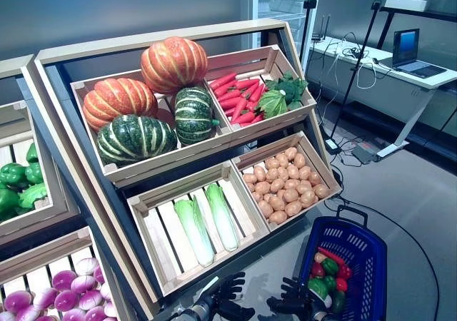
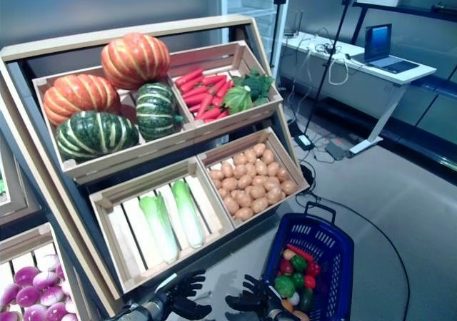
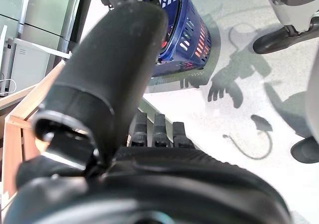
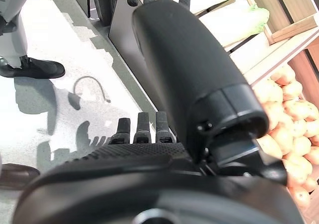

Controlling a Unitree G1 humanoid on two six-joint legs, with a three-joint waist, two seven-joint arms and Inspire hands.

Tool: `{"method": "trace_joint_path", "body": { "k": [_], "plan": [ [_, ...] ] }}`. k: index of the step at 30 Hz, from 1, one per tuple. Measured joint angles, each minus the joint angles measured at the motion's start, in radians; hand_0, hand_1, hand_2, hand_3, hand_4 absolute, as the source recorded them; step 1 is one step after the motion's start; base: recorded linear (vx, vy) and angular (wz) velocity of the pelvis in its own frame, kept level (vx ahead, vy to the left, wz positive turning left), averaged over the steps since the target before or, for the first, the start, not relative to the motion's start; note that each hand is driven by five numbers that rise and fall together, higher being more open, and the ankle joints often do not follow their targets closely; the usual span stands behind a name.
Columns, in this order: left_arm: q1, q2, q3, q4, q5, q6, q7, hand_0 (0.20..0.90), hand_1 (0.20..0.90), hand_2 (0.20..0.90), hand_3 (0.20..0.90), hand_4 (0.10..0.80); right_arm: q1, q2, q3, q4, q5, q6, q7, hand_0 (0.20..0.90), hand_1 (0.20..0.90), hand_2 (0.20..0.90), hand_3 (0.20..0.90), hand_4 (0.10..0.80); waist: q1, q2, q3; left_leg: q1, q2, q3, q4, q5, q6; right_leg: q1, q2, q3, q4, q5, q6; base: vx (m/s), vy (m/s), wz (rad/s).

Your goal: Put vegetables into the basket

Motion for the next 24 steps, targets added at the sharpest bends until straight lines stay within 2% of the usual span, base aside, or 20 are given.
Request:
{"method": "trace_joint_path", "body": {
  "k": [6,9,10,12,14,15,16,19,24],
  "plan": [
    [-0.003,0.005,0.003,-0.018,0.000,-0.003,0.003,0.900,0.900,0.900,0.900,0.800,0.000,-0.001,-0.001,-0.001,0.041,0.001,0.000,0.900,0.900,0.900,0.900,0.800,0.000,-0.002,-0.001,0.000,0.000,0.000,0.000,0.000,0.000,0.000,0.000,0.000,0.000,0.000,0.000,0.000,0.000,0.00],
    [-0.004,0.040,-0.006,-0.101,0.043,-0.017,0.020,0.900,0.900,0.900,0.900,0.800,-0.001,-0.007,-0.002,-0.004,0.071,0.013,0.000,0.900,0.900,0.900,0.900,0.800,0.001,-0.004,0.001,-0.002,0.001,-0.001,0.000,0.001,-0.001,-0.004,0.001,0.000,0.000,0.000,0.000,0.000,0.000,0.00],
    [-0.009,0.091,-0.015,-0.202,0.116,-0.028,0.054,0.900,0.900,0.900,0.900,0.800,-0.002,-0.013,-0.008,-0.004,0.078,0.021,0.000,0.900,0.900,0.900,0.900,0.800,0.000,-0.003,0.003,-0.002,0.001,-0.001,0.000,0.001,-0.001,-0.005,0.001,0.000,0.000,0.000,0.000,0.000,0.000,0.00],
    [-0.023,0.155,-0.017,-0.300,0.239,-0.054,0.108,0.900,0.900,0.900,0.900,0.800,-0.001,-0.020,-0.029,-0.004,0.079,0.025,0.001,0.900,0.900,0.900,0.900,0.800,0.000,0.001,0.008,-0.002,0.001,-0.001,0.000,0.001,-0.001,-0.005,0.001,0.000,0.000,0.000,0.000,0.017,0.009,0.00],
    [-0.059,0.229,-0.010,-0.363,0.421,-0.119,0.230,0.900,0.900,0.900,0.900,0.800,-0.001,-0.037,-0.044,-0.004,0.102,0.030,0.001,0.900,0.900,0.900,0.900,0.800,-0.001,0.010,0.014,-0.001,0.000,-0.001,0.000,0.001,-0.001,0.000,0.000,0.000,0.000,0.003,0.004,0.050,0.017,0.00],
    [-0.071,0.243,-0.010,-0.375,0.470,-0.123,0.265,0.900,0.900,0.900,0.900,0.800,-0.001,-0.042,-0.045,-0.004,0.110,0.032,0.002,0.900,0.900,0.900,0.900,0.800,0.000,0.012,0.015,-0.001,0.000,-0.001,0.000,0.001,-0.001,0.000,0.000,0.000,0.000,0.003,0.004,0.066,0.023,0.00],
    [-0.091,0.284,-0.010,-0.404,0.586,-0.126,0.334,0.900,0.900,0.900,0.900,0.800,-0.001,-0.052,-0.046,-0.005,0.110,0.032,0.004,0.900,0.900,0.900,0.900,0.800,-0.004,0.016,0.018,0.000,0.000,-0.001,-0.001,0.001,-0.001,0.000,0.000,0.001,-0.001,0.002,0.004,0.061,0.022,0.00],
    [-0.128,0.442,-0.010,-0.509,0.839,-0.130,0.481,0.900,0.900,0.900,0.900,0.800,0.020,-0.081,-0.055,-0.034,0.110,0.032,0.012,0.900,0.900,0.900,0.900,0.800,-0.008,0.025,0.024,-0.001,0.002,0.000,-0.001,0.001,-0.001,-0.001,0.001,0.001,-0.001,0.002,0.004,0.050,0.016,-0.01],
    [-0.172,0.569,0.006,-0.559,1.042,-0.092,0.629,0.900,0.900,0.900,0.900,0.800,0.052,-0.101,-0.079,-0.051,0.110,0.032,0.015,0.900,0.900,0.900,0.900,0.800,-0.017,0.037,0.022,-0.002,0.001,0.001,-0.001,0.000,-0.001,-0.003,0.000,0.001,-0.001,0.002,0.005,0.069,0.018,0.00]
  ]
}}
